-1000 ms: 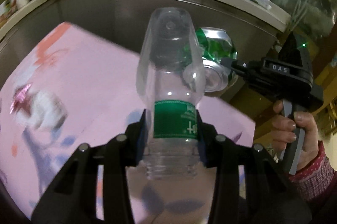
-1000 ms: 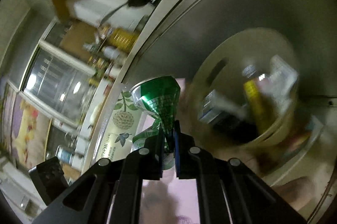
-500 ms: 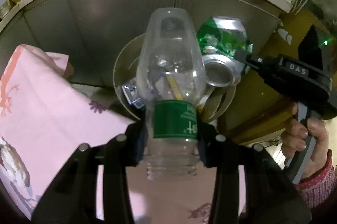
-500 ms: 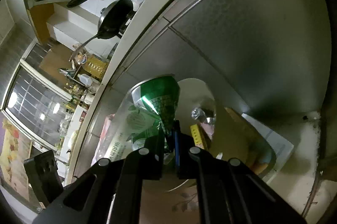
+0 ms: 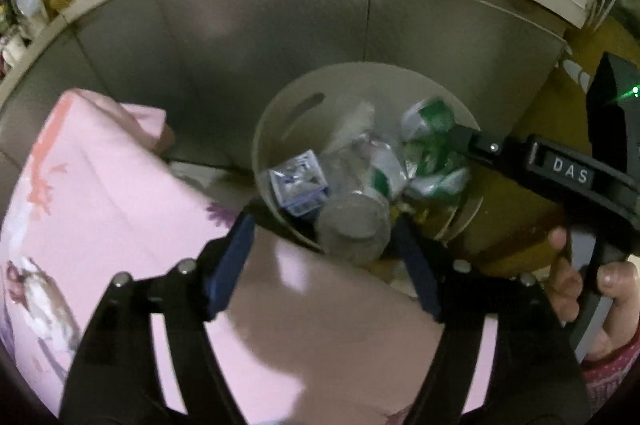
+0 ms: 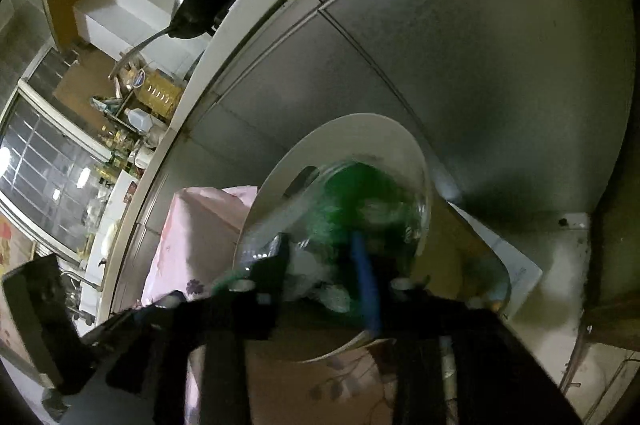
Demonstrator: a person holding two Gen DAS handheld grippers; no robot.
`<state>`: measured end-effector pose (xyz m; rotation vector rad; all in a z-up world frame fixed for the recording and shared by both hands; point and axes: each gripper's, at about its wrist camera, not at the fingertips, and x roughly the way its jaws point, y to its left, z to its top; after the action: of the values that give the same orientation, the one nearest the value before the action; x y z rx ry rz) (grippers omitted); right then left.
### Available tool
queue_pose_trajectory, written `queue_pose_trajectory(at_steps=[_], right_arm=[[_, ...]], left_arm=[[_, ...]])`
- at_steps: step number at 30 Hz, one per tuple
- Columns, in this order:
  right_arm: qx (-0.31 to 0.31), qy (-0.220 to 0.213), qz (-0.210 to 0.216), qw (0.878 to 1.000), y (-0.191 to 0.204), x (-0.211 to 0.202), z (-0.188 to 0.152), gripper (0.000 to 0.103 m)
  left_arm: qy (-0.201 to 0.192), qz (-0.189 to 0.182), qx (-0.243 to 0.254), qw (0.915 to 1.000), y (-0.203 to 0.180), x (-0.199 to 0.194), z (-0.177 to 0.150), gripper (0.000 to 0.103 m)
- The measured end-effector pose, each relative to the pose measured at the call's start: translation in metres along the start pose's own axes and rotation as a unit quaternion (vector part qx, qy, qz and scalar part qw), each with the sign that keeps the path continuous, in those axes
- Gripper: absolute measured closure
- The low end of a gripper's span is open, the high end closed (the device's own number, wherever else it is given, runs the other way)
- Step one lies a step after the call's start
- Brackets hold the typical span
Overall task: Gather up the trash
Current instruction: 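Move both empty tools back to the pink wrapper and white tissue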
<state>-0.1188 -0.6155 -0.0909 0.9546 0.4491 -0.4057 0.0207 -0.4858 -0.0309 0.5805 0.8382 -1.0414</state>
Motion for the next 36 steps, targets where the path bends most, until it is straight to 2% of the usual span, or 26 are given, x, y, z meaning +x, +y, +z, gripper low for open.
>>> queue_pose_trajectory(at_steps=[7,17,36], right_arm=[[-0.019,-0.020,0.005,1.000,0.015,-0.014,-0.007,0.053],[-0.036,-0.003,0.021,0.999,0.040,-0.026,-0.031,0.052],[-0.082,0.027,0.033,0.996,0.092,-0.033,-0.062,0.052]], left_arm=[[-0.033,0.039,-0.019,0.9985,0.010,-0.033,-0.013,0.033],[-0.060,0.094,-0.046,0.9928,0.029,-0.073,-0.050,0.033],[-0.084,0.113,-0.095,0.9855,0.053,-0.115,-0.100,0.033]])
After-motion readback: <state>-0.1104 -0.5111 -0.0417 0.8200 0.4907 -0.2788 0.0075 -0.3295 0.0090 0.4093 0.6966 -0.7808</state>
